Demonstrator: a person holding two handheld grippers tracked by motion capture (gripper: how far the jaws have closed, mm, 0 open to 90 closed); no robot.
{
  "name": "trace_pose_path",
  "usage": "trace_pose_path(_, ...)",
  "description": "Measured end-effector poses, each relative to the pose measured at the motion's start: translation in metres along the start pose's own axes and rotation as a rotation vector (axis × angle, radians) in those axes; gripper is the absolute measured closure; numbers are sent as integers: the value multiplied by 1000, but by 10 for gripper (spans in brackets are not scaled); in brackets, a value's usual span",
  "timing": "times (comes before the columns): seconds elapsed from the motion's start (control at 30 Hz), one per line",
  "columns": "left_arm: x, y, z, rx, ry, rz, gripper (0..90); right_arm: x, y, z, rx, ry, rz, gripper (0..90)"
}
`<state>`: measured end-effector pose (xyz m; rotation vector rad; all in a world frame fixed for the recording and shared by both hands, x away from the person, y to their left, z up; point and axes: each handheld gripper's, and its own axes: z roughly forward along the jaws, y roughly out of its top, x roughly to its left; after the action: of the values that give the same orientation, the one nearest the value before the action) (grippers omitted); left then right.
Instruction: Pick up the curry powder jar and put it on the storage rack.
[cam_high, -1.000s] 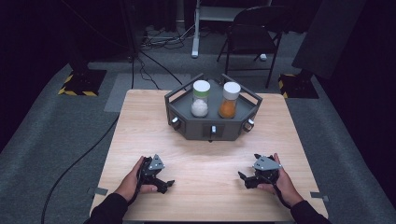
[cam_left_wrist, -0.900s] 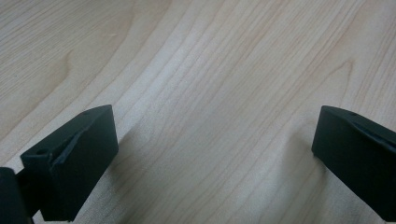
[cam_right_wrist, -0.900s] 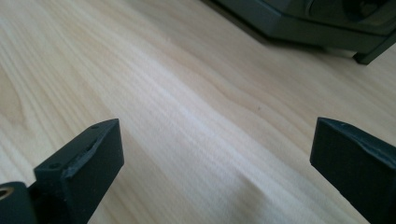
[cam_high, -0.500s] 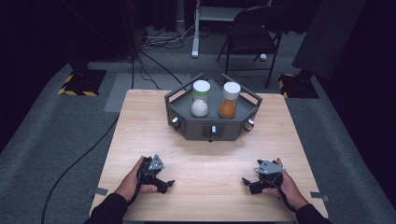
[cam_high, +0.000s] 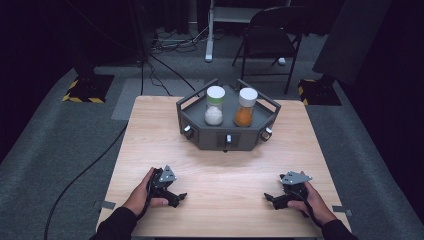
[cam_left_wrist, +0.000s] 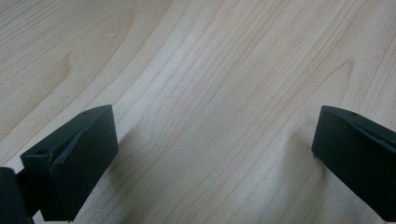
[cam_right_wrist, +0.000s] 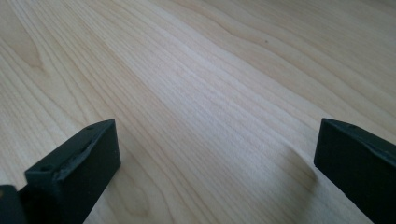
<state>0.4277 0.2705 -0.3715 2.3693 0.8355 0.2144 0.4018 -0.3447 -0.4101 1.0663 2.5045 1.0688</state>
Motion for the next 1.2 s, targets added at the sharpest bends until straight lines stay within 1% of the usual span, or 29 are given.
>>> trace_pose_path(0.07, 0, -1, 0, -1, -1, 2, 3, -6, -1, -1, 11, 19, 22, 0)
trace_pose_path(0.17, 1, -1, -1, -1, -2, 2, 3, -9, -2, -3, 11, 25, 18, 0)
trace_pose_path(1.2, 2, 0, 0, 1, -8, 7, 3, -10, -4, -4, 11, 27, 17, 0)
